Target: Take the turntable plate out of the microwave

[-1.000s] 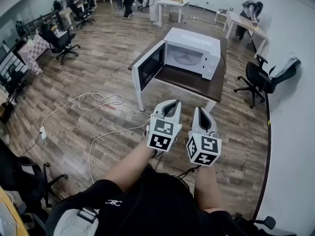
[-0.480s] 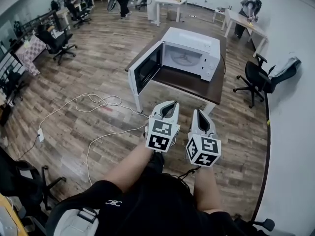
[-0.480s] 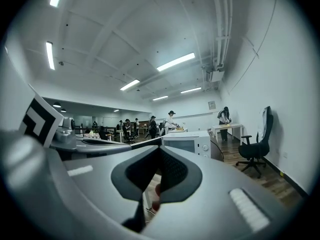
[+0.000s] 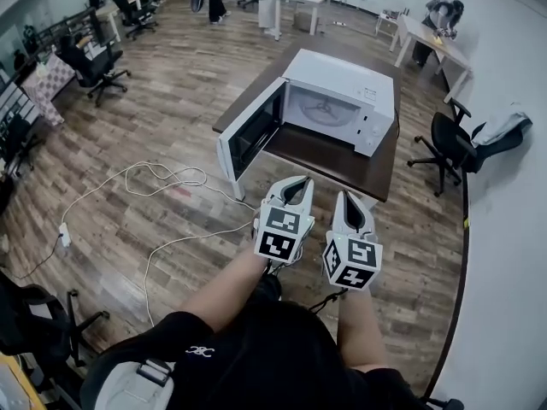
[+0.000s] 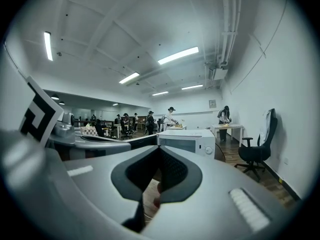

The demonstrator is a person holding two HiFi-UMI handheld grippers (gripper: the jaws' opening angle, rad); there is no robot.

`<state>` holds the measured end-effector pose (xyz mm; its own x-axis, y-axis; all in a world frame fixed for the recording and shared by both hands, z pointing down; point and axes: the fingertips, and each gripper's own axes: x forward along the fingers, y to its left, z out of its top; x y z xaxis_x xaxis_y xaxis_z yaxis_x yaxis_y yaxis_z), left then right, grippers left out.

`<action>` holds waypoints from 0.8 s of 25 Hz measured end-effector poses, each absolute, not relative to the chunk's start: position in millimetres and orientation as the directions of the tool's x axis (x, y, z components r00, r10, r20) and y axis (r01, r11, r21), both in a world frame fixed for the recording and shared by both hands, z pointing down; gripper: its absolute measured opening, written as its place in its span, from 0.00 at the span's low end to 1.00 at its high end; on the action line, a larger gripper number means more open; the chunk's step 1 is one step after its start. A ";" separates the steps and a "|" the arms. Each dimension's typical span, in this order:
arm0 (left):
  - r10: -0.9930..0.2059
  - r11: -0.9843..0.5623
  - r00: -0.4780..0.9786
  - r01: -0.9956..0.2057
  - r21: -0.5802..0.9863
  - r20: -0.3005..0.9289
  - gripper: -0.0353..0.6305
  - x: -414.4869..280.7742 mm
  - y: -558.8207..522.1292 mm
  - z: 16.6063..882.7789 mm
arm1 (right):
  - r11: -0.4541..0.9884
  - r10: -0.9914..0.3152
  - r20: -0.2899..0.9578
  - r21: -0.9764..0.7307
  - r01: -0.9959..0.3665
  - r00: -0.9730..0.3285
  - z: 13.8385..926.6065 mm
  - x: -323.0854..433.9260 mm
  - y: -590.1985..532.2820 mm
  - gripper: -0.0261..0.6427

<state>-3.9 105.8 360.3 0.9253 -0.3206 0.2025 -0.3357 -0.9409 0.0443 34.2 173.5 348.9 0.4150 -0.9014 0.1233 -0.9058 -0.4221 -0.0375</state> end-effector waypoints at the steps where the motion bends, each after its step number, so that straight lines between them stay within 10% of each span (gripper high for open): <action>1: -0.319 -0.941 0.925 -0.335 0.049 0.207 0.06 2.2 96.4 362.1 | -0.426 -0.900 0.125 -0.038 -0.904 0.419 349.5 41.1 164.6 0.05; 20: -0.291 -0.939 0.918 -0.328 0.104 0.269 0.06 95.3 -65.7 386.4 | -0.436 -0.876 0.217 0.023 -0.900 0.430 370.0 138.6 -4.0 0.05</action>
<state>95.3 -65.7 386.4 0.9182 -0.2910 0.2685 -0.3281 -0.9389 0.1043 138.6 -4.0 370.0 0.4299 -0.8763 0.2173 -0.8998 -0.4356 0.0234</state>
